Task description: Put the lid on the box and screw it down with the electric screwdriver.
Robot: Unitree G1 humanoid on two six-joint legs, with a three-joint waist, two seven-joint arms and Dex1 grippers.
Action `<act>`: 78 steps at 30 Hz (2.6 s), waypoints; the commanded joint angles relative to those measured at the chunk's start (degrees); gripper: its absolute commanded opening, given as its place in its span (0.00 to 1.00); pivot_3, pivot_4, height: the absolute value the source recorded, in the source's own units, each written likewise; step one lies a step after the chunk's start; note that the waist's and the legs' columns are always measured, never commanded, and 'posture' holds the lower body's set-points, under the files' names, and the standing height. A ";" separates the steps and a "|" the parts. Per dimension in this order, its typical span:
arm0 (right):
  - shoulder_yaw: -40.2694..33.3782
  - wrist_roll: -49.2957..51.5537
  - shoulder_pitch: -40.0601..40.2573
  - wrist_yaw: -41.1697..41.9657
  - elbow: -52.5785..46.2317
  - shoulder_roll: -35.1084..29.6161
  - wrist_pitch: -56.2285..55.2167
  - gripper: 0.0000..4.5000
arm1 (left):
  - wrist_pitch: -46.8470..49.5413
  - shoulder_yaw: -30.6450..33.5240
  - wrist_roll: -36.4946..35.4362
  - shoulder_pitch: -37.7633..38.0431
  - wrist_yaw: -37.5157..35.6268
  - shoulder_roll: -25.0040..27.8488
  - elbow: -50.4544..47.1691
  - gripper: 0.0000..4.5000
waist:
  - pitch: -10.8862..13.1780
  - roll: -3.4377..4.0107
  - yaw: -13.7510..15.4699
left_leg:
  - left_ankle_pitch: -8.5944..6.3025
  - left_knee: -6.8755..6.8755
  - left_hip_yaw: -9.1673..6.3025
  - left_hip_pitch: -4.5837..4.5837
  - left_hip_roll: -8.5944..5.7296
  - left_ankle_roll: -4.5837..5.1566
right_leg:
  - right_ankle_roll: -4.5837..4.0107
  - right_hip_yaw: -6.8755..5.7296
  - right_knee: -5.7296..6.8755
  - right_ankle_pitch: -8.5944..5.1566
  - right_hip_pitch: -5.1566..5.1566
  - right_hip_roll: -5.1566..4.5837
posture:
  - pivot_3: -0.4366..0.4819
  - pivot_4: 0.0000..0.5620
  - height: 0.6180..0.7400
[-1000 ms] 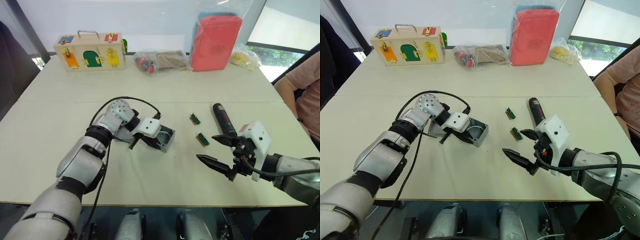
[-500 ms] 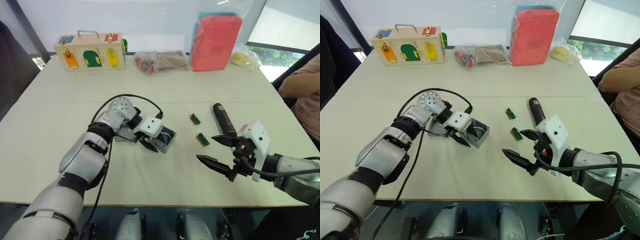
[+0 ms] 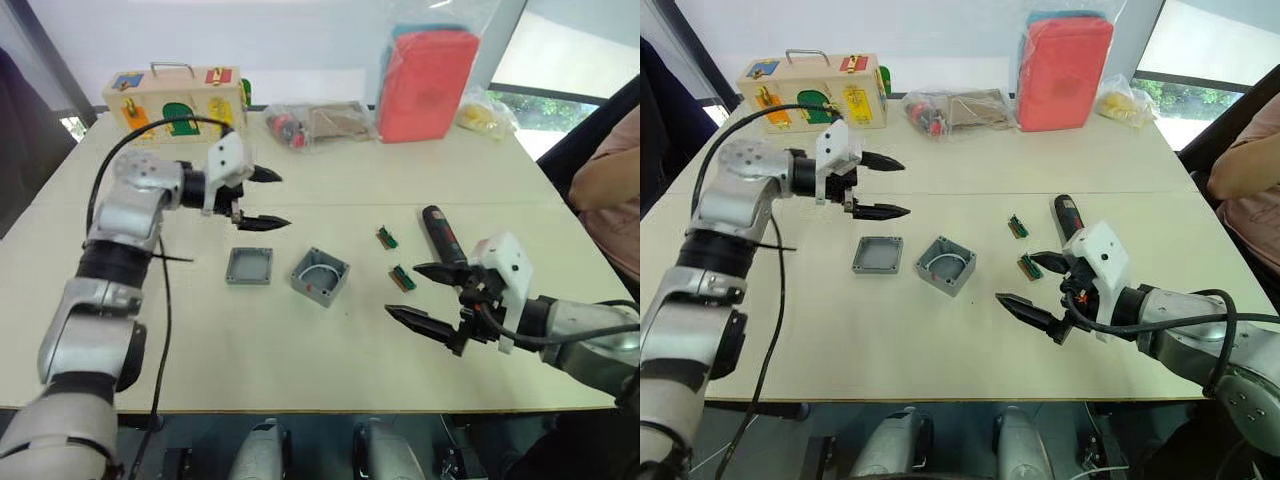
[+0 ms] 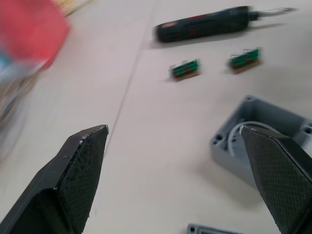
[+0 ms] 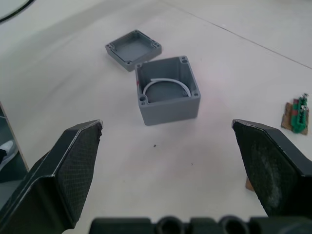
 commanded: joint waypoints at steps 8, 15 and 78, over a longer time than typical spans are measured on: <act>2.17 -2.84 -6.41 7.03 4.61 -2.48 -1.17 1.00 | 41.80 13.44 4.75 21.14 37.48 -7.42 -34.11 0.99 | 0.05 -0.13 0.56 | 0.01 0.12 -0.01 0.00 -0.06 -0.03 | 0.03 0.01 0.26 -0.03 -0.07 -0.06 | 0.48 0.27 0.92; 2.07 -3.24 -7.55 8.04 5.17 -2.99 -0.27 1.00 | 43.10 13.49 3.33 27.62 41.98 -12.21 -30.54 0.99 | 0.00 -0.12 0.78 | 0.01 0.22 0.00 -0.02 -0.08 -0.02 | 0.02 0.01 0.30 -0.04 -0.05 -0.09 | 0.48 0.27 0.92; 10.79 23.83 -25.23 -37.93 24.63 34.99 -1.49 0.43 | 12.74 5.57 -11.02 14.90 33.65 -19.28 -28.43 0.00 | 0.01 -0.15 0.25 | -0.03 0.39 0.06 -0.18 -0.17 0.03 | 0.00 0.03 0.35 -0.03 -0.18 -0.13 | 0.48 0.27 0.92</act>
